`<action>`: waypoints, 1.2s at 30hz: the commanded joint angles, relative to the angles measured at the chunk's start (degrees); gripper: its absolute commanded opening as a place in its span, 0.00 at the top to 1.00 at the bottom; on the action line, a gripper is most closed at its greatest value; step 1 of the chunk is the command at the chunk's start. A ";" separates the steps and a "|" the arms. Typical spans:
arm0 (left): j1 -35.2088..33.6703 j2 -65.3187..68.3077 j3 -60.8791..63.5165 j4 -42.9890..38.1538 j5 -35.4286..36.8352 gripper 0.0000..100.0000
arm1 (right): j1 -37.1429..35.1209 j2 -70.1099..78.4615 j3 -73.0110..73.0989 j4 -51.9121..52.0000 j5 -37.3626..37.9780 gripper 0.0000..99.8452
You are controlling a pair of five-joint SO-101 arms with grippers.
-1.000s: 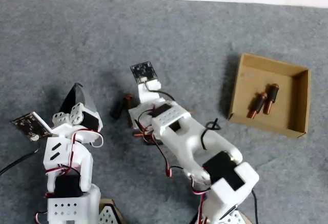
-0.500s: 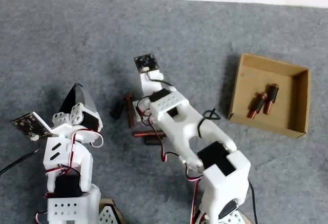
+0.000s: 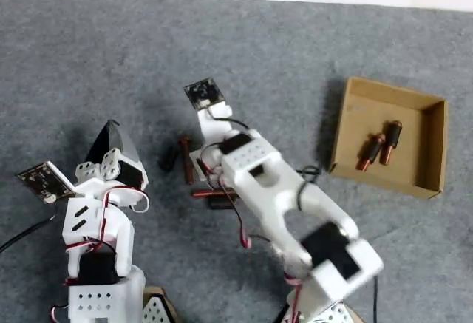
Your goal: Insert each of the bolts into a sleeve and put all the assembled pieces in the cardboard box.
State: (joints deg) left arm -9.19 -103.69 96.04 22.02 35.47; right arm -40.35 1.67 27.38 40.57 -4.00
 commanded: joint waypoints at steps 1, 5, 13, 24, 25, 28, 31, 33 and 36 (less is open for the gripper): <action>3.30 -0.22 1.10 -1.05 -0.53 0.99 | 0.31 -11.74 6.29 -5.76 0.79 1.00; 3.56 -0.13 0.92 -0.97 -0.88 0.99 | 1.01 -21.67 16.40 -13.58 1.93 1.00; 8.40 0.48 1.01 0.44 -7.03 0.99 | 1.27 -36.88 30.81 -21.58 6.77 1.00; 17.71 36.00 -11.21 -1.85 -9.32 0.87 | 6.55 -50.33 44.88 -28.26 6.51 1.00; 19.65 42.15 -13.23 -2.46 -9.32 0.83 | 6.55 -50.42 45.76 -28.88 6.51 1.00; 22.37 60.26 -18.95 -8.44 -9.41 0.77 | 6.55 -50.42 47.43 -30.64 6.51 1.00; 22.29 77.14 -26.95 -14.15 -9.41 0.78 | 6.55 -50.42 48.22 -30.90 6.68 1.00; 22.29 86.73 -32.84 -14.07 -9.41 0.79 | 6.55 -50.42 48.22 -30.90 6.77 1.00; 21.85 95.60 -40.66 -9.58 -9.23 0.79 | 6.55 -50.42 48.22 -30.90 6.77 1.00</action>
State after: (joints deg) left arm 12.18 -21.41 67.03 9.98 26.33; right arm -34.81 -46.95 76.18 11.56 2.24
